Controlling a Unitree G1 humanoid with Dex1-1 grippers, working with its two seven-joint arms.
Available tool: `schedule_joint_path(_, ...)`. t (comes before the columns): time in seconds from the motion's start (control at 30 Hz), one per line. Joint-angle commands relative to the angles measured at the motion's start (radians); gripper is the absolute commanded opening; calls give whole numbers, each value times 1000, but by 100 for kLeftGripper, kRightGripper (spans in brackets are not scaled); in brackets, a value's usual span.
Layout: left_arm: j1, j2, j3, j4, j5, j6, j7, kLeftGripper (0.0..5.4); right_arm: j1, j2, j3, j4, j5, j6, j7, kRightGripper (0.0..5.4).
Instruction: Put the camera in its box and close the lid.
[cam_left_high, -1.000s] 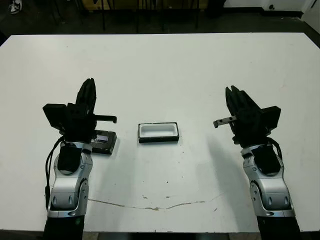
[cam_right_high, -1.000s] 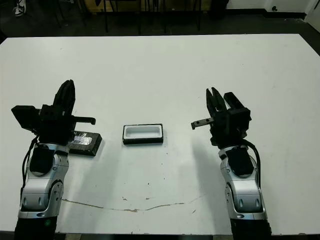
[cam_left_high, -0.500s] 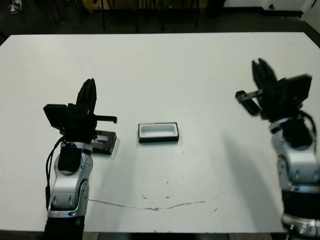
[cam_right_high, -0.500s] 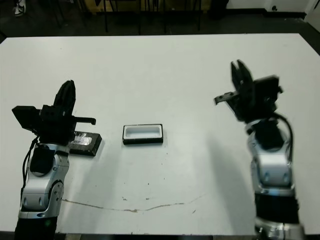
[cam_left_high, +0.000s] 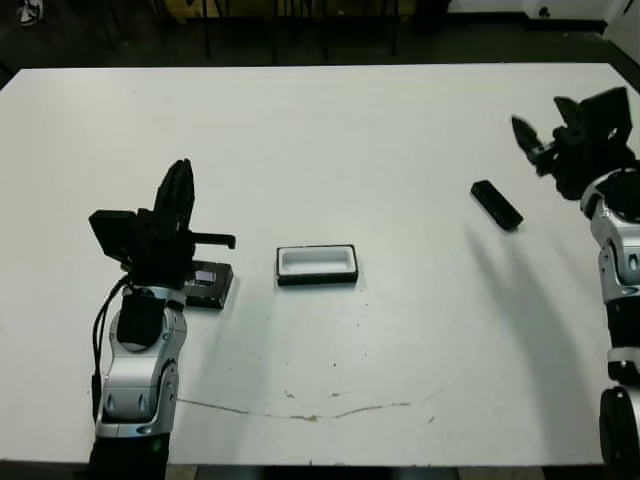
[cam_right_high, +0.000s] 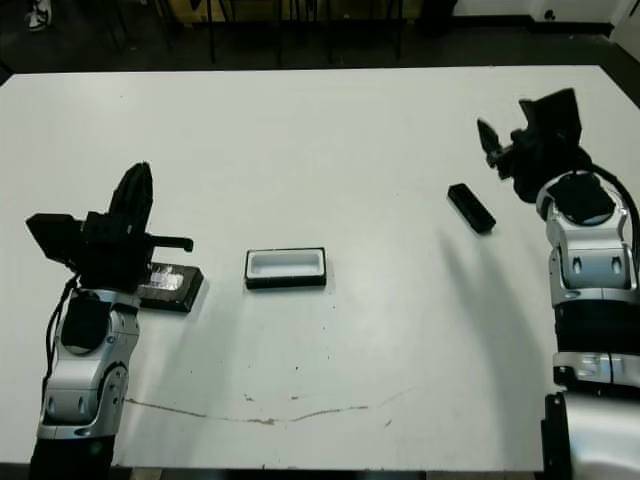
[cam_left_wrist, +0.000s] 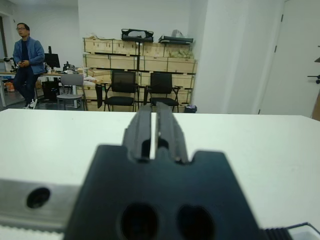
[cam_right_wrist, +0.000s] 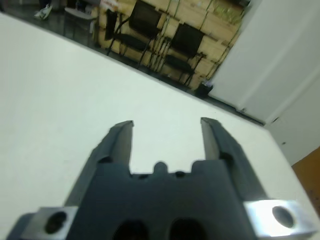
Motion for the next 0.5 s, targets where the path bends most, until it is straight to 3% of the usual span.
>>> schedule_joint_path(0.03, 21, 10, 1, 5, 17, 7, 9, 0, -31, -26, 14, 80, 4, 5, 66, 362)
schedule_joint_path(0.13, 21, 11, -1, 5, 24, 4, 13, 0, -33, -28, 15, 88, 6, 27, 79, 411)
schedule_joint_path(0.37, 16, 13, 3, 12, 14, 6, 5, 0, -22, -11, -12, 80, 79, 168, 114, 537)
schedule_joint_path(0.5, 14, 18, 7, 19, 12, 3, 0, 0, 13, -2, -8, 34, 96, 217, 110, 539)
